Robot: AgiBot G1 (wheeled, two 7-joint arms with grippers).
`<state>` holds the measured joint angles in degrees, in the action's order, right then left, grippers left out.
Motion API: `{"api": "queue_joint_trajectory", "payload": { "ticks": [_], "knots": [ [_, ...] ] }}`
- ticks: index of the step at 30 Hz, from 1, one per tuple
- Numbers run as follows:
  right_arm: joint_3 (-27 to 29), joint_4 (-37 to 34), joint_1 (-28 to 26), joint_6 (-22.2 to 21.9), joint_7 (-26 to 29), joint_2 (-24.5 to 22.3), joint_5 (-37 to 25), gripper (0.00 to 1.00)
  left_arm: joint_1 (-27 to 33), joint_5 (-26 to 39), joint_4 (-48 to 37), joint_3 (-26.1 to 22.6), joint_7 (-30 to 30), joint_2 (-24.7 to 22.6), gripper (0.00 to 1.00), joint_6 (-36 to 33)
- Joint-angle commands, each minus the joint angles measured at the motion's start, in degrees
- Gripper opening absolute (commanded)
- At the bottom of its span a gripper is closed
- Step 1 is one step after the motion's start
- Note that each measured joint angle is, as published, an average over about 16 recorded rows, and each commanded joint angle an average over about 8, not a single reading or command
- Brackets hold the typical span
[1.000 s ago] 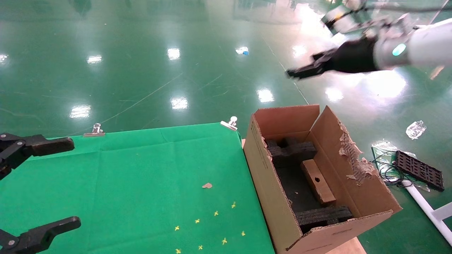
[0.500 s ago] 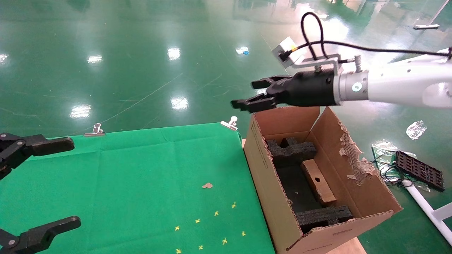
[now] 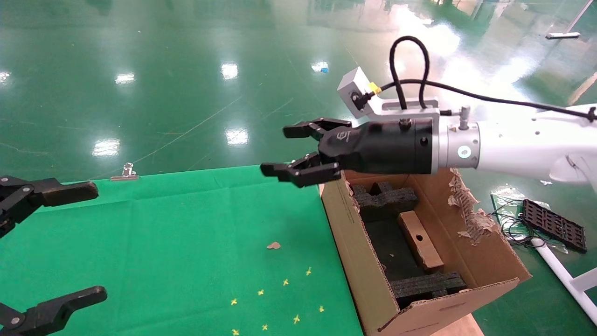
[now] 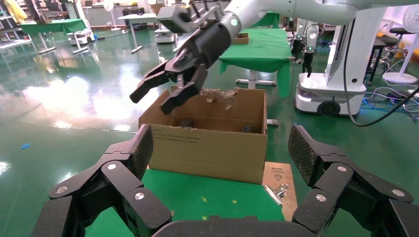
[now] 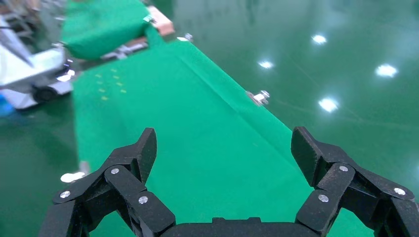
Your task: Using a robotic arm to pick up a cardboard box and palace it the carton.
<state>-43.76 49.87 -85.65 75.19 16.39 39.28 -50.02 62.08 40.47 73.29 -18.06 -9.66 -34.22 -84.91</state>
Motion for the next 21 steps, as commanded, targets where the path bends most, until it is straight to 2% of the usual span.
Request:
{"api": "queue_joint_trajectory", "payload": {
  "ticks": [1,21],
  "knots": [
    [2.34,2.00,2.03,0.89,-0.48,-0.36,0.69,1.00,0.00,0.00,0.00,0.00,0.00,0.00,1.00,0.00],
    [25.18,21.52,21.86,9.53,-5.12,-3.87,7.40,1.00,0.01,-0.03,0.00,-0.04,0.02,0.02,1.00,0.02]
  ]
}}
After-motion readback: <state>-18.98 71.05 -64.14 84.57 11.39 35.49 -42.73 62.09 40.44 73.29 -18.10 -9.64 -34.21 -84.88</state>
